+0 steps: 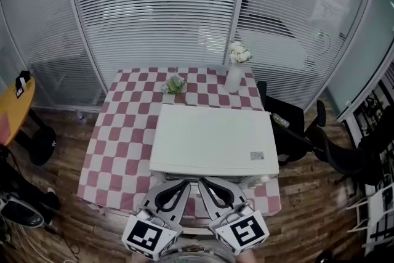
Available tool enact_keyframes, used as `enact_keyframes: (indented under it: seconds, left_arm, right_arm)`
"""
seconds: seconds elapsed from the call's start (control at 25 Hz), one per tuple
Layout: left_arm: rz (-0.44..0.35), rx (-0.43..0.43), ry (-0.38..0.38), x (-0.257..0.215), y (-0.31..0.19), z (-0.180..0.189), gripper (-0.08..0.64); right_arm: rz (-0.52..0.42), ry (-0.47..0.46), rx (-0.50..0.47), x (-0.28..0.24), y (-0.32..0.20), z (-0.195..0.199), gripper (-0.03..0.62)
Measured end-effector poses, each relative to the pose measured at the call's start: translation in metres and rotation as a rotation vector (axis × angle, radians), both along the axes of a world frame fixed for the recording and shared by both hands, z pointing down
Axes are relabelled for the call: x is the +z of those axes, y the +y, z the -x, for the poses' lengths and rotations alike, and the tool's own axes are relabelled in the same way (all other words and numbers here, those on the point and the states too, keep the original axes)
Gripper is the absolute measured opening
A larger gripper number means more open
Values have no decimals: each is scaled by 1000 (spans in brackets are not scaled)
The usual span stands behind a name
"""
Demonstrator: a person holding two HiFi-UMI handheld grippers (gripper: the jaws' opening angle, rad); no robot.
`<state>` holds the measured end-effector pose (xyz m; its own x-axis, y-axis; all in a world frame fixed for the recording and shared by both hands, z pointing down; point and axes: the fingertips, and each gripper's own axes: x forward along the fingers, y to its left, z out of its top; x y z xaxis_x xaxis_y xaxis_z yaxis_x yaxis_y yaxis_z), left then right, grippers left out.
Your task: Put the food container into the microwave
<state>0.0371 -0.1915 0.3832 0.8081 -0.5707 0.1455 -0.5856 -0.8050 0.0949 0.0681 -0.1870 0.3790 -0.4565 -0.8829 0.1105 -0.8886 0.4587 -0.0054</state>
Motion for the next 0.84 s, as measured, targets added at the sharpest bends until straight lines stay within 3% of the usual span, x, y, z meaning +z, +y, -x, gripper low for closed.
enact_keyframes:
  seconds: [0.84]
  left_arm:
    - [13,-3,-25,6,-1,1,14]
  right_arm:
    - [16,30,-6,4,1,3,-8]
